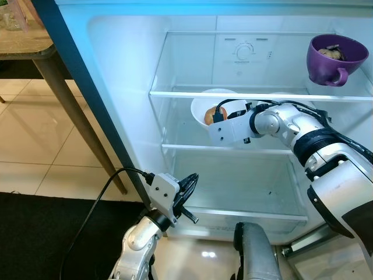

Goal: Restocking fridge

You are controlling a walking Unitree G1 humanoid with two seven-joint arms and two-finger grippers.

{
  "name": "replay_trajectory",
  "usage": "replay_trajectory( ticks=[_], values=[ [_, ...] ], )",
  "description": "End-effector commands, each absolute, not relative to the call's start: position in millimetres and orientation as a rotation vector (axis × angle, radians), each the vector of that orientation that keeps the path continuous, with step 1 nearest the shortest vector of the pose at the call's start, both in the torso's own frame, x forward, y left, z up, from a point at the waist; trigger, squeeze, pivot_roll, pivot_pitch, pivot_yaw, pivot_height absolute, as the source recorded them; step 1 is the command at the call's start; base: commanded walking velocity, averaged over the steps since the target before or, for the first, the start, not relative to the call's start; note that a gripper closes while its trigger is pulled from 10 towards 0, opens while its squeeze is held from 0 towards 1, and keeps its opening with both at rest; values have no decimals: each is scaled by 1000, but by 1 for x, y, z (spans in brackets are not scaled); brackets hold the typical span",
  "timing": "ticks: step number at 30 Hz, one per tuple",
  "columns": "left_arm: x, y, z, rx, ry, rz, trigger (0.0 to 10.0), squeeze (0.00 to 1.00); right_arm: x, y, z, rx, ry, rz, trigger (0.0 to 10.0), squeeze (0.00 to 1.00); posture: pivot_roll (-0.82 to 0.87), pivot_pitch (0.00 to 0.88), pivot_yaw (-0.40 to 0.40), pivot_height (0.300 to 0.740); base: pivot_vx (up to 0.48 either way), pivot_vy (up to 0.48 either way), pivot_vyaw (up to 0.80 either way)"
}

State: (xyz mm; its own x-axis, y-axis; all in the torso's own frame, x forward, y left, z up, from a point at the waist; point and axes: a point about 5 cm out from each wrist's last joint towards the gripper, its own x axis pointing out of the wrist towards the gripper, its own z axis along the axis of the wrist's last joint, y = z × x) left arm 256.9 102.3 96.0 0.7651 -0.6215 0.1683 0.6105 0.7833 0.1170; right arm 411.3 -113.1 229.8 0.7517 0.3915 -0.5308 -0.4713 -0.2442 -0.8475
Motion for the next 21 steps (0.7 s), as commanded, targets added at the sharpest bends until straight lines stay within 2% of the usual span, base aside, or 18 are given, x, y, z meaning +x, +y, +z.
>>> replay_trajectory(
  ticks=[1,13,21],
  values=[
    [257,104,92,61,-174,-681,10000,0,412,-111,245,-1608,18,804,10000,0,-48,164,26,443,0,0,0],
    [265,100,92,59,-179,-684,10000,0,402,-132,246,-1520,136,1027,10000,0,-64,133,31,443,0,0,0],
    [270,99,93,62,-189,-690,10000,0,394,-141,268,-1359,14,1090,10000,0,-61,114,36,443,0,0,0]
  ],
)
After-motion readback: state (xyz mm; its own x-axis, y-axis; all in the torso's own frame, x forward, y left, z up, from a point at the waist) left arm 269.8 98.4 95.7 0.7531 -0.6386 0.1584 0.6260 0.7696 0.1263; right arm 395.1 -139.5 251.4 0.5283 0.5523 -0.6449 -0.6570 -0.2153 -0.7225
